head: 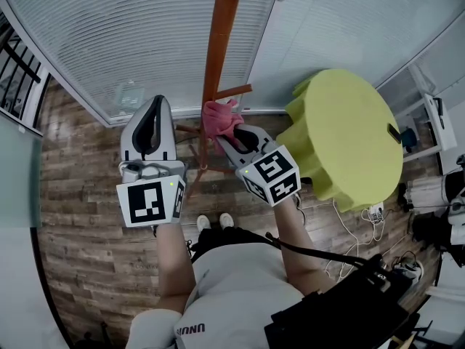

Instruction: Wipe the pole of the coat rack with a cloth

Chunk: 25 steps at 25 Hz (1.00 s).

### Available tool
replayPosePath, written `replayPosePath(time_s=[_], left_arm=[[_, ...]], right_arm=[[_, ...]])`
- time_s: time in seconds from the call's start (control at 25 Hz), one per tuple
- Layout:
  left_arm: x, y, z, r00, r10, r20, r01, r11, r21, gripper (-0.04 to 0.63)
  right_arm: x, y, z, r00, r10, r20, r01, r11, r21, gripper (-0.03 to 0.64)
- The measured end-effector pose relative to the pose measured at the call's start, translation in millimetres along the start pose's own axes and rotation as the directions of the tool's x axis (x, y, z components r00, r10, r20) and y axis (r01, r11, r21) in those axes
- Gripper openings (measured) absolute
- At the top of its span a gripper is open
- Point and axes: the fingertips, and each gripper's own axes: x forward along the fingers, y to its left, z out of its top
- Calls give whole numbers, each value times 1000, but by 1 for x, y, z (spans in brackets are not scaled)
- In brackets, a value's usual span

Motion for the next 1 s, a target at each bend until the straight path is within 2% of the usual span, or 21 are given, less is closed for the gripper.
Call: replayPosePath(time_s=[0.32,1.0], left_arm=[[1,-2,0,1000,2,-5,-2,1000,6,14],[-1,4,10,1000,7,14,-7,1000,15,14]], right_arm=[[-13,0,25,1000,1,30,1,998,-67,74],[-47,-7,91,975,-49,217,75,991,-113,74]])
